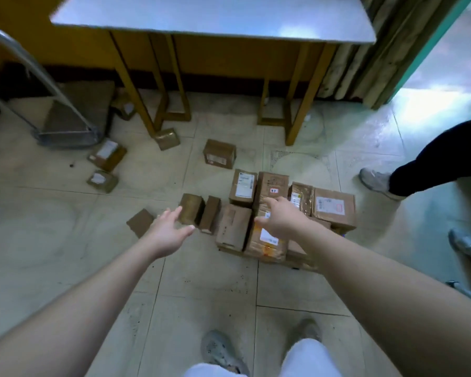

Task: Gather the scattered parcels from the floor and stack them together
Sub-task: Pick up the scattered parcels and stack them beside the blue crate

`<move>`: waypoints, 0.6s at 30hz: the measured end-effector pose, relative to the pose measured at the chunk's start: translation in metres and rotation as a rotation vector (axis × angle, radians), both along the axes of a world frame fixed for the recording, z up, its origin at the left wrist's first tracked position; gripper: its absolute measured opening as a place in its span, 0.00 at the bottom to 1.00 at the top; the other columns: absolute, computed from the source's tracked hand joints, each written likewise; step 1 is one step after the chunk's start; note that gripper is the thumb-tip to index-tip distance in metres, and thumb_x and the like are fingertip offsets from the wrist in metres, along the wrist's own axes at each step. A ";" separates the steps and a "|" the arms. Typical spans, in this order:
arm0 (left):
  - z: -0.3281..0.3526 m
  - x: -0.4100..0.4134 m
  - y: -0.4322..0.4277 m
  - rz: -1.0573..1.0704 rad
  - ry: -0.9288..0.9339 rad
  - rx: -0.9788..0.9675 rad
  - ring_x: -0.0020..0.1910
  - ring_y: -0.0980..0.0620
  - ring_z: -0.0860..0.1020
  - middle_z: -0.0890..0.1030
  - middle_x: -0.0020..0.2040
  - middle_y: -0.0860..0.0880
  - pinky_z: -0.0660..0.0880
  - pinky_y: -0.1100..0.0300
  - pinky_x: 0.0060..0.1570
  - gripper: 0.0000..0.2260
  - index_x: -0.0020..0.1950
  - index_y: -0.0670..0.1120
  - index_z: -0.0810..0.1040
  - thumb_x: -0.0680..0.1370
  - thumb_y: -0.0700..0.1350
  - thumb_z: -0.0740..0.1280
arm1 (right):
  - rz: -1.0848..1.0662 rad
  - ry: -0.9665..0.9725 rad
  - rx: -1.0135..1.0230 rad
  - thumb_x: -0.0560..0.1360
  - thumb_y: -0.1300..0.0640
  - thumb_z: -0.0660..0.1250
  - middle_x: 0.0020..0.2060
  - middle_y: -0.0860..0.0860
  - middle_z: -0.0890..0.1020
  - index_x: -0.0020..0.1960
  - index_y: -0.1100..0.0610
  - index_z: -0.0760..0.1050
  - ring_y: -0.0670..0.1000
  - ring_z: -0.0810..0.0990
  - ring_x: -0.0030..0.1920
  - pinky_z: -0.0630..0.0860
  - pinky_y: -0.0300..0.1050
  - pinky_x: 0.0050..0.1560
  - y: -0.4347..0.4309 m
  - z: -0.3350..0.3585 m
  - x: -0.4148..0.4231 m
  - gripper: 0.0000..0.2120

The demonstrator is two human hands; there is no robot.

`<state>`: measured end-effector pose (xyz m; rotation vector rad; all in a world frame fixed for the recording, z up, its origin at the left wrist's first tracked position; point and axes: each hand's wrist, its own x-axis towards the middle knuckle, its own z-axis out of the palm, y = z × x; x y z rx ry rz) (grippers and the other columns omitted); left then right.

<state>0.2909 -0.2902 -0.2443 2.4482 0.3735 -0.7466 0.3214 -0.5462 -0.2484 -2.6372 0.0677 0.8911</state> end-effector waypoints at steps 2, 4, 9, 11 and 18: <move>0.030 -0.004 0.032 0.057 -0.026 -0.026 0.77 0.44 0.52 0.52 0.79 0.46 0.56 0.44 0.73 0.30 0.78 0.51 0.54 0.79 0.53 0.63 | 0.047 -0.038 0.004 0.78 0.43 0.60 0.73 0.58 0.63 0.76 0.52 0.58 0.60 0.64 0.70 0.67 0.57 0.67 0.034 0.030 0.008 0.30; 0.053 -0.003 0.062 0.101 -0.060 -0.047 0.76 0.44 0.53 0.51 0.79 0.47 0.57 0.43 0.72 0.30 0.78 0.52 0.54 0.79 0.52 0.63 | 0.089 -0.069 0.019 0.77 0.42 0.61 0.72 0.57 0.65 0.76 0.51 0.58 0.60 0.67 0.69 0.69 0.55 0.65 0.064 0.052 0.017 0.31; 0.096 0.018 0.135 0.152 -0.144 -0.039 0.76 0.46 0.53 0.53 0.78 0.47 0.55 0.46 0.73 0.31 0.77 0.52 0.55 0.78 0.54 0.64 | 0.176 -0.147 0.055 0.75 0.40 0.64 0.72 0.55 0.66 0.76 0.48 0.57 0.58 0.70 0.67 0.72 0.53 0.61 0.126 0.084 0.049 0.34; 0.107 0.028 0.163 0.186 -0.172 -0.025 0.76 0.46 0.53 0.53 0.78 0.47 0.55 0.47 0.72 0.31 0.77 0.53 0.55 0.78 0.55 0.64 | 0.204 -0.148 0.093 0.75 0.40 0.65 0.71 0.55 0.66 0.76 0.49 0.57 0.58 0.71 0.67 0.73 0.52 0.60 0.148 0.091 0.064 0.34; 0.136 0.085 0.238 0.296 -0.254 0.077 0.76 0.47 0.54 0.54 0.78 0.48 0.55 0.49 0.72 0.31 0.77 0.52 0.57 0.77 0.54 0.66 | 0.263 -0.176 0.152 0.77 0.45 0.64 0.71 0.56 0.66 0.75 0.52 0.59 0.58 0.70 0.68 0.72 0.54 0.64 0.222 0.104 0.142 0.31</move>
